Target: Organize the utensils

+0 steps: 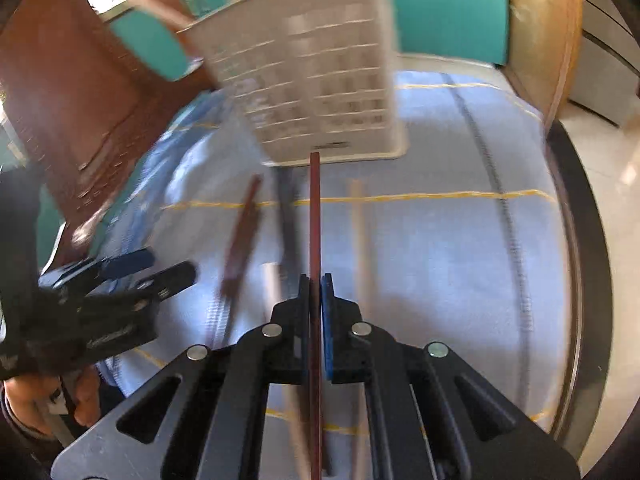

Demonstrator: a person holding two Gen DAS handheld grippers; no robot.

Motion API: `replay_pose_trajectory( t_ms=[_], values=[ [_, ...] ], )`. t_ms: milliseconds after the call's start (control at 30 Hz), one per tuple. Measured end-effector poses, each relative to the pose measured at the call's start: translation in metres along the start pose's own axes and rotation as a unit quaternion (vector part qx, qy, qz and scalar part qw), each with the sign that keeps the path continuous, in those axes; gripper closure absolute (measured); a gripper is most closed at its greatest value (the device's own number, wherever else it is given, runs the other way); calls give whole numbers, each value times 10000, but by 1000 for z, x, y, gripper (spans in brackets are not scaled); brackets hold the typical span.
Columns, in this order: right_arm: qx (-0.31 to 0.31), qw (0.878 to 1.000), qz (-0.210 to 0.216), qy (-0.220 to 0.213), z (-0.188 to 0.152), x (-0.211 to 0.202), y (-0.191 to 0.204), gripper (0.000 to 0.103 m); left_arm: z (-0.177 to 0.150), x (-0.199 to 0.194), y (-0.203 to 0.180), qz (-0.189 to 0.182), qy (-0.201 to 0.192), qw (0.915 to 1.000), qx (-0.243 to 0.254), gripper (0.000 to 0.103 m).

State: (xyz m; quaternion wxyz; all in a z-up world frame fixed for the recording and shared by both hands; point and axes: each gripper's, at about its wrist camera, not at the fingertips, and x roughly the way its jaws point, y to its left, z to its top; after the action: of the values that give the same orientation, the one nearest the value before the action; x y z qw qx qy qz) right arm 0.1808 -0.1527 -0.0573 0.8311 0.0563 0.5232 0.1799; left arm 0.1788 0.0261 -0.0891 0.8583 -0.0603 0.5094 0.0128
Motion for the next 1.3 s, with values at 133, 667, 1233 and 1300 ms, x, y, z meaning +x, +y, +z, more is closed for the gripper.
replay_pose_trajectory(
  t_ms=[133,667,1233,1300],
  values=[
    [206,9989,-352,218,4,6,-20,97,-2,5,-5,-15,11,9999,110,34],
    [197,9979,-521,343,3,15,-23,85,-4,15,-11,257,95,9990,349,36],
    [127,9970,-733,226,10,23,-14,78,67,50,-11,237,-295,9987,-332,63],
    [118,9971,-716,228,10,23,-18,78,70,51,-9,195,-230,9993,-243,75]
  ],
)
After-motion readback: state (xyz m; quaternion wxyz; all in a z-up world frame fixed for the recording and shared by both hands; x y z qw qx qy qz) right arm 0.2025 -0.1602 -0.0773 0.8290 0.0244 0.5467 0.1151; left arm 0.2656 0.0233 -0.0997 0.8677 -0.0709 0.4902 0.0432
